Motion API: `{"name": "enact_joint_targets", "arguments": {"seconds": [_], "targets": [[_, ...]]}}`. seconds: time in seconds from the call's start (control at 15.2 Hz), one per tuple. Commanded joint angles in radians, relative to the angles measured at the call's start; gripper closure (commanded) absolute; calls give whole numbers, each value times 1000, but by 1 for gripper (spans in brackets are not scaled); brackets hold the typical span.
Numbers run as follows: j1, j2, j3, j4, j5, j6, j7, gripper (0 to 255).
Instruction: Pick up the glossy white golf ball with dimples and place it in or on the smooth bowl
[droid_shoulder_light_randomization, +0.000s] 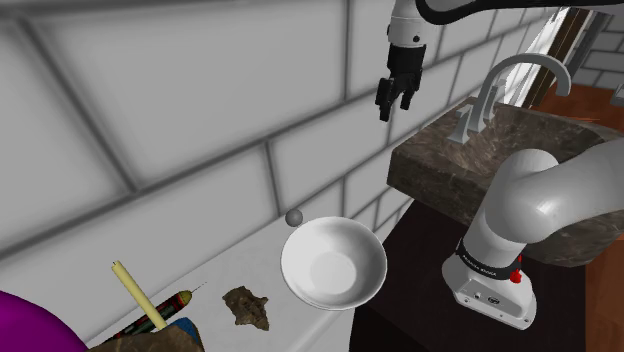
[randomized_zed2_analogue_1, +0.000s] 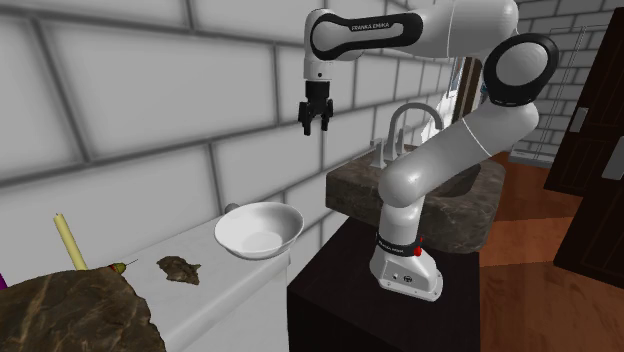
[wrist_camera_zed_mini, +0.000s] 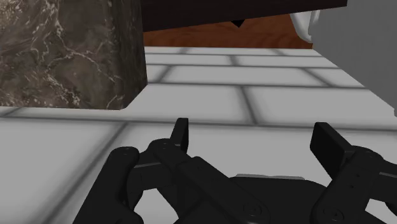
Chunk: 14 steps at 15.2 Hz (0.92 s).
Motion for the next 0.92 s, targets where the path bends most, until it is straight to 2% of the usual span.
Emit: {"name": "enact_joint_targets", "arguments": {"seconds": [0.0, 0.46, 0.86], "targets": [[0, 0, 0, 0, 0, 0, 0, 0], [57, 106, 145, -10, 91, 85, 157, 0], [97, 244, 265, 28, 148, 164, 288, 0]]}}
